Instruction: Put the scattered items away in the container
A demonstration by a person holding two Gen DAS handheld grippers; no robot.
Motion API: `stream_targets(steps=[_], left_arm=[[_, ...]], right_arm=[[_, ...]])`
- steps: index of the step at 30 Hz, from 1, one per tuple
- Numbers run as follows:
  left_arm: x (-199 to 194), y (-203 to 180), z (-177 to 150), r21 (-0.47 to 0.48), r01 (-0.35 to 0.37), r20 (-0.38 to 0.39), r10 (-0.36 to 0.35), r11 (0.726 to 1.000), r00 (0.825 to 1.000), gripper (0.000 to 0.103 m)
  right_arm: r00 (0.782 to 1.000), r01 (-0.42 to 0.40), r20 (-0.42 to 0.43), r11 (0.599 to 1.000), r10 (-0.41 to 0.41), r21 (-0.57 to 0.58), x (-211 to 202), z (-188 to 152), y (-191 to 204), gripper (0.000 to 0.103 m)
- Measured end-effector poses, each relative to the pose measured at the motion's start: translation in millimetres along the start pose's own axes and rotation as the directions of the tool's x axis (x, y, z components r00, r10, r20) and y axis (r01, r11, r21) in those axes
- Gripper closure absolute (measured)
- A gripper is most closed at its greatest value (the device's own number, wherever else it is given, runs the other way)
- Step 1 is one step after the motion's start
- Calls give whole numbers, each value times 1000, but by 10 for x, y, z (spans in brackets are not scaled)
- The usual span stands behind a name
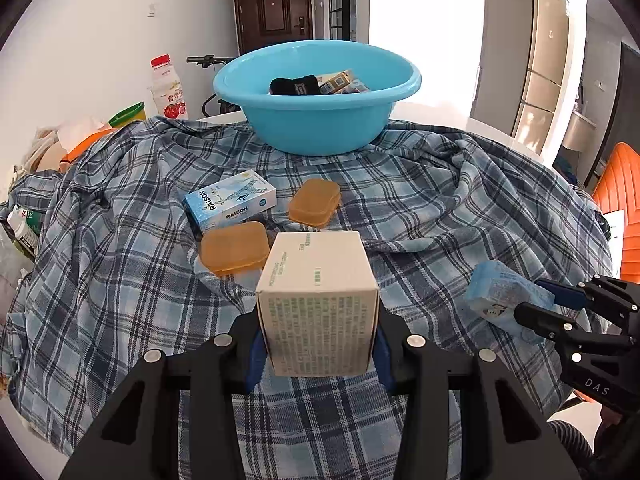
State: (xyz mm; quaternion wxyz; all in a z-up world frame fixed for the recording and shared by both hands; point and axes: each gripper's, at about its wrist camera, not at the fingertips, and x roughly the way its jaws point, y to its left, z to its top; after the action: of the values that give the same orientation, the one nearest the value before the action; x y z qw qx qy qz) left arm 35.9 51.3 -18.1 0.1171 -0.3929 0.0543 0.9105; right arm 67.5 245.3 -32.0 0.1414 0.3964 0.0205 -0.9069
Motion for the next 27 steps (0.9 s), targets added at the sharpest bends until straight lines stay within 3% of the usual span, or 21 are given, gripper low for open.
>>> stream_targets(steps=[4,6,8,10,11,12,16,18,20,26,27], left_arm=[[0,-14,-10,-6,0,-1,0,1000,1000,58],[5,-24,-10,-4,4,-2,-4,1000,1000,58],[19,-34,-4,0,9,-6,-9,1000,1000,58],[32,-41,-1,7,10,-8,-10,1000,1000,58],[40,-43,0,8,11,-10,-11,1000,1000,58],[47,-43,0,7,13,-11,-12,1000,1000,58],[65,-50,-12,10,16,-19,-16,1000,1000,58],[61,-42,-21,11,12,-20,-12,1000,1000,58],[53,-22,-26,5,5,-19,-5,1000,1000,58],[72,-6,-31,2,-2,-24,2,1000,1000,58],[79,-19,-35,6,2,-28,-2,1000,1000,58]], right_arm=[[999,18,39,994,-23,111,96,41,-15,69],[999,34,5,992,-34,121,218,28,43,68],[1000,-12,-16,994,14,108,281,-2,94,67],[999,-39,0,997,39,69,245,-23,129,52],[999,-40,15,998,40,44,219,-26,143,39],[999,-36,33,999,35,20,195,-25,153,36],[999,-18,40,998,20,-57,222,-6,173,38],[1000,-27,4,996,27,-87,286,-15,183,47],[999,-38,-27,992,35,-120,320,-28,211,47],[999,-54,-13,990,52,-127,294,-72,204,49],[999,-43,-8,990,42,-133,289,-76,208,61]])
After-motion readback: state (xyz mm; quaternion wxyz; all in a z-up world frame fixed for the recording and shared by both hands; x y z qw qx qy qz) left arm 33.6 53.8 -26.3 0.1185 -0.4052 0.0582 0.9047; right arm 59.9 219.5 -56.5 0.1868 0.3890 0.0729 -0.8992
